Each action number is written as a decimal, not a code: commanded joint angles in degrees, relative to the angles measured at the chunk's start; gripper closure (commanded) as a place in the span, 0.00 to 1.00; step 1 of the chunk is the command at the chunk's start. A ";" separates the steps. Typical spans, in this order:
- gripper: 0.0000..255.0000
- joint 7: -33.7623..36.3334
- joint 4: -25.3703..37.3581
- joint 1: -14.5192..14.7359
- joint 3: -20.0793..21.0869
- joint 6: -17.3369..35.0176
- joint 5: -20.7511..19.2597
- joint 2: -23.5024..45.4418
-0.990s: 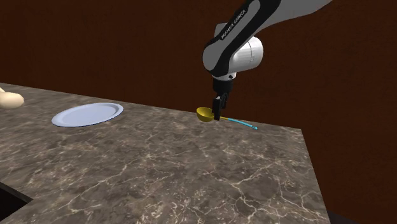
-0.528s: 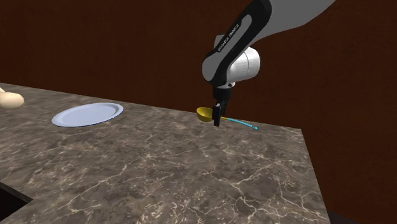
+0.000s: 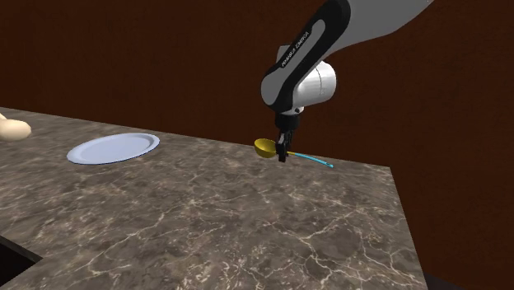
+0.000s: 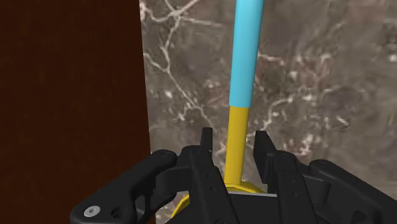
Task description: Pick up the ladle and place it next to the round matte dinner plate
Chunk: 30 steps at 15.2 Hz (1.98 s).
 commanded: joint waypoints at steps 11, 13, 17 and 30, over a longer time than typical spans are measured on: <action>1.00 0.26 0.67 0.13 -0.28 -1.94 -0.57 -1.29; 1.00 0.41 1.18 0.25 -0.40 -3.32 -0.92 -2.19; 1.00 0.67 2.36 0.45 -0.58 -6.10 -1.54 -3.86; 1.00 1.08 7.59 0.87 -0.80 -15.39 -2.94 -8.10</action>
